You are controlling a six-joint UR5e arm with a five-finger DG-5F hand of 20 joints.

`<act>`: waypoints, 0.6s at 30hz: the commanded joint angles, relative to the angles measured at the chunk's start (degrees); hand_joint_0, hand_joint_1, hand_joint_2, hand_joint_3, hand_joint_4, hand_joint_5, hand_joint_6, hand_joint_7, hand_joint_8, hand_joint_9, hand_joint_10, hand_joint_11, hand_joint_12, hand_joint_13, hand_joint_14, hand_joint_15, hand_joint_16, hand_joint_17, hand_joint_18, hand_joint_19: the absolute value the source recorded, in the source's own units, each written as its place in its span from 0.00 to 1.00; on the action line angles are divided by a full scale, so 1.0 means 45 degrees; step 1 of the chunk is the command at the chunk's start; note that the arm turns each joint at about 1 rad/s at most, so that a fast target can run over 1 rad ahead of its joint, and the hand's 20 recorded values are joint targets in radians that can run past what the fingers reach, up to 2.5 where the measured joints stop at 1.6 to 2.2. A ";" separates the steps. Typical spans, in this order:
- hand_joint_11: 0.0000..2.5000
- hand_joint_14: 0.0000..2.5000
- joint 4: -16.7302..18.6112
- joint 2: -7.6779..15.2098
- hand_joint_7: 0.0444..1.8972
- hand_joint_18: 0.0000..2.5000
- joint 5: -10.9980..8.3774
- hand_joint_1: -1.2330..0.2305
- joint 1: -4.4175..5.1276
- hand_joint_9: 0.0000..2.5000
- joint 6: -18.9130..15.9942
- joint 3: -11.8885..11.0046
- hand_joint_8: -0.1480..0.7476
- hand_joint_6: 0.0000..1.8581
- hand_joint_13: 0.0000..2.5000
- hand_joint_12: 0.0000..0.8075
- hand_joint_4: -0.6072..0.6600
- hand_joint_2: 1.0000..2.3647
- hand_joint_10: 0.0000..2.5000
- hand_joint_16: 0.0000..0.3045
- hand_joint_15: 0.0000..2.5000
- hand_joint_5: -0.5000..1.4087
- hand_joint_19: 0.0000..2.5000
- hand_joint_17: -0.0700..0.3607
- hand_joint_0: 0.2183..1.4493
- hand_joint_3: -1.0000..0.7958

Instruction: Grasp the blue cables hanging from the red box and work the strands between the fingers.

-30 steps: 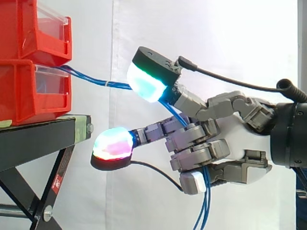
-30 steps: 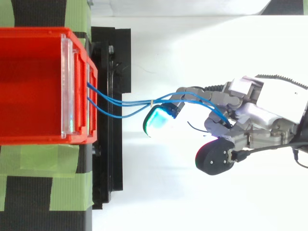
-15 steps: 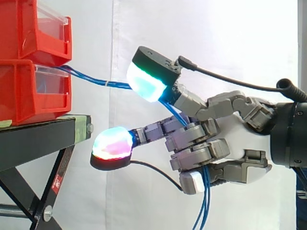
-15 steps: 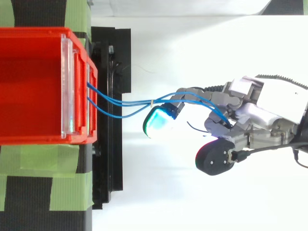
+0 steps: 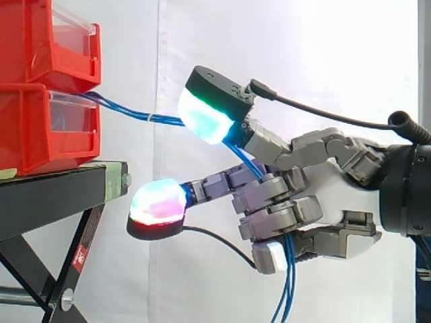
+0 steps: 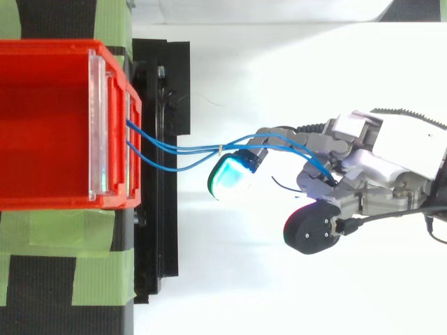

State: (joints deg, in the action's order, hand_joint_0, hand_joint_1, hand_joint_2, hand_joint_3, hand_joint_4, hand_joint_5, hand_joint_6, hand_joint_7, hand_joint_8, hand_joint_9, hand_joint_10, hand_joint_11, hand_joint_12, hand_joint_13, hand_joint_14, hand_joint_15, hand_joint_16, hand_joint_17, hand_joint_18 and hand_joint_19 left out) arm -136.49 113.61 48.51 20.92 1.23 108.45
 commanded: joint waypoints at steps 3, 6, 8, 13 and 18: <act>1.00 1.00 0.0000 -0.0013 0.57 1.00 0.0000 0.44 0.0000 0.71 0.0000 0.0003 0.76 0.01 0.78 0.85 0.83 0.00 1.00 0.80 0.68 0.33 0.24 0.58 0.43 0.03; 1.00 1.00 0.0000 0.0007 0.56 1.00 0.0000 0.44 0.0019 0.71 0.0000 0.0003 0.76 0.01 0.78 0.85 0.84 0.00 1.00 0.80 0.68 0.33 0.24 0.58 0.43 0.03; 1.00 1.00 0.0020 0.0007 0.56 1.00 0.0000 0.44 0.0000 0.71 0.0000 0.0003 0.76 0.01 0.78 0.85 0.84 0.00 1.00 0.80 0.68 0.33 0.24 0.58 0.43 0.04; 1.00 1.00 0.0020 -0.0013 0.56 1.00 0.0000 0.44 0.0000 0.71 0.0000 0.0003 0.76 0.01 0.78 0.85 0.84 0.00 1.00 0.80 0.68 0.33 0.24 0.58 0.44 0.04; 1.00 1.00 0.0020 -0.0013 0.55 1.00 0.0000 0.45 0.0000 0.71 0.0000 0.0003 0.76 0.01 0.78 0.85 0.81 0.00 1.00 0.80 0.68 0.32 0.24 0.58 0.43 0.04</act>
State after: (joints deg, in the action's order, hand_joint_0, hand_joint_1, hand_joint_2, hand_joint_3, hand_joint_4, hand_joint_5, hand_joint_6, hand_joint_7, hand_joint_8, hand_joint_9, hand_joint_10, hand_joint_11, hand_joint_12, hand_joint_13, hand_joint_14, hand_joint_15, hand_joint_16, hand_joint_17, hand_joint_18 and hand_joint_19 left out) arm -136.41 113.59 48.51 20.92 1.23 108.44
